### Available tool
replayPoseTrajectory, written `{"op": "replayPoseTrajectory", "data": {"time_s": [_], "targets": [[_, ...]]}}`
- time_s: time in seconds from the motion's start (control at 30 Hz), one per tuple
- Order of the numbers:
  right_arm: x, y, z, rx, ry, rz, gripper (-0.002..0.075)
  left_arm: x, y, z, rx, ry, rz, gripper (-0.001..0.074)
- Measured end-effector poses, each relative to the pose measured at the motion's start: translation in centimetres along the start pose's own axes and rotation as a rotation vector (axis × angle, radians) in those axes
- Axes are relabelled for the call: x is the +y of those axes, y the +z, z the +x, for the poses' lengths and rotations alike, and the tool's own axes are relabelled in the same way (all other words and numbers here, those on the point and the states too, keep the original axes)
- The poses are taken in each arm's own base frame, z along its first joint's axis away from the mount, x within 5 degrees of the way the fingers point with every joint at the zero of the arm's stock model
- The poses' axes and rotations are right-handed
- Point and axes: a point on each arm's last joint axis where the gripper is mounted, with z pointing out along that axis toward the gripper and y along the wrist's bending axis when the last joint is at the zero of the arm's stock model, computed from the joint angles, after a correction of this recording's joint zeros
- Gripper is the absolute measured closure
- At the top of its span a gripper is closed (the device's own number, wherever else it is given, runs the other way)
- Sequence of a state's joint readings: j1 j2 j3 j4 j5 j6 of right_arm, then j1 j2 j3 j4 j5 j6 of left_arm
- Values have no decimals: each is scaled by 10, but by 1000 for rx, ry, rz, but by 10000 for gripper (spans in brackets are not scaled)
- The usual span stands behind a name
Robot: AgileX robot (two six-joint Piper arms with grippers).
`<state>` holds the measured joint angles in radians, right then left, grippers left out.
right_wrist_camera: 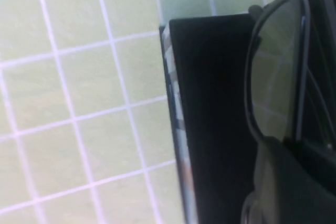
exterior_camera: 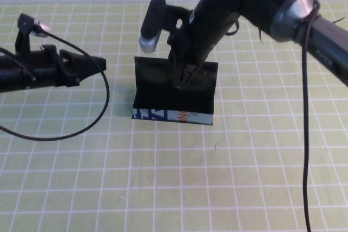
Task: Take glasses out of glasses case
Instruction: Pick up the glasses from the glasses case, then place the glasses on the table
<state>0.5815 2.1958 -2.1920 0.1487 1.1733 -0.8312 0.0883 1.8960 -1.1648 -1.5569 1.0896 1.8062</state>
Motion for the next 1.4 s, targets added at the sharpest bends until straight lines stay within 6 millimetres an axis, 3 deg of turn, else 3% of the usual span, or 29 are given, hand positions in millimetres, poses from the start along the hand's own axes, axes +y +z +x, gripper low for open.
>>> {"op": "replayPoseTrajectory", "data": {"time_s": [0.2, 0.4, 0.53, 0.63, 0.73, 0.87, 1.0, 1.13, 1.4], "targets": [[2, -53, -8, -20, 186, 69, 721, -14, -10, -19, -30, 25, -5, 739], [0, -124, 1, -63, 394, 223, 721, -29, -19, -36, -57, 44, -7, 739], [-6, -163, 39, -58, 584, 278, 721, -38, -23, -43, -63, 61, -3, 739], [-7, -171, 86, 14, 749, 295, 721, -48, -18, -47, -60, 79, 19, 739], [-1, -166, 123, 1, 896, 309, 721, -62, -3, -48, -41, 99, 62, 739], [13, -130, 151, -42, 1028, 256, 721, -81, 19, -44, 26, 105, 100, 739], [19, -89, 166, -94, 1139, 206, 721, -98, 35, -40, 77, 81, 144, 739], [12, -56, 174, -96, 1208, 187, 721, -109, 44, -36, 135, 50, 158, 739], [3, -3, 193, -8, 1261, 155, 719, -122, 32, -42, 208, 54, 131, 739]]}}
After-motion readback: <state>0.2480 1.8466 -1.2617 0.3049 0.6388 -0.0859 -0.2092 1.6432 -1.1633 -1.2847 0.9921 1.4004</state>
